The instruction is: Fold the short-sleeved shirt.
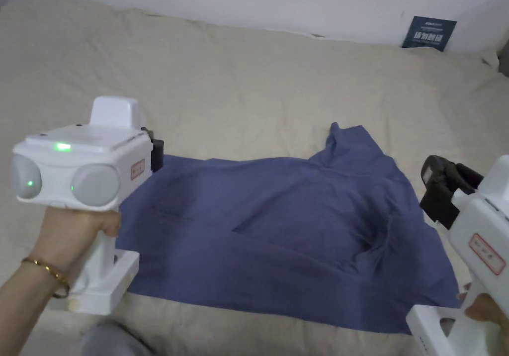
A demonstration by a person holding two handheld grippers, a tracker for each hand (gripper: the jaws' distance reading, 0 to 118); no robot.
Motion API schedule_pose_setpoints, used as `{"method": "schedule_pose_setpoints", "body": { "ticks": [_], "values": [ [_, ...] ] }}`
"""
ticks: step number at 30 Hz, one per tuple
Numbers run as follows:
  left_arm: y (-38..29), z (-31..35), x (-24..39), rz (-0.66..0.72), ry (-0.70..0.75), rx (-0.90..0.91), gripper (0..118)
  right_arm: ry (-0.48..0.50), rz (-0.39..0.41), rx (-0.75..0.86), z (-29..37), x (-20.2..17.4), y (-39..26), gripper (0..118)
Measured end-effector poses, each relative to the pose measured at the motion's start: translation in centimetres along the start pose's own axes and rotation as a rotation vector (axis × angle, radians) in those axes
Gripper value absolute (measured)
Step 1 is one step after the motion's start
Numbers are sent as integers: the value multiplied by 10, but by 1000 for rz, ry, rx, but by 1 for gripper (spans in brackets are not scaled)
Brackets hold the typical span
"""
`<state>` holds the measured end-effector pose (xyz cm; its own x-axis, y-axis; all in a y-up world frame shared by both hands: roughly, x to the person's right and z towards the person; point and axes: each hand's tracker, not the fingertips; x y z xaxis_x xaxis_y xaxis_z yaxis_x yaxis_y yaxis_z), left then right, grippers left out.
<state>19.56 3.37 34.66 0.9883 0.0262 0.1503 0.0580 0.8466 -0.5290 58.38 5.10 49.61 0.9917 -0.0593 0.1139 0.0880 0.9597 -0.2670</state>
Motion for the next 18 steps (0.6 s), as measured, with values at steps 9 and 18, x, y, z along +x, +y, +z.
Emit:
{"method": "schedule_pose_setpoints", "body": {
  "ticks": [9, 18],
  "values": [
    [46, -146, -62, 109, 26, -320, 118, 7, -2, -80, -49, 7, -5, 1],
    [24, -260, -83, 124, 124, -523, 96, -23, 3, -195, -101, 13, -25, 2]
  ]
}}
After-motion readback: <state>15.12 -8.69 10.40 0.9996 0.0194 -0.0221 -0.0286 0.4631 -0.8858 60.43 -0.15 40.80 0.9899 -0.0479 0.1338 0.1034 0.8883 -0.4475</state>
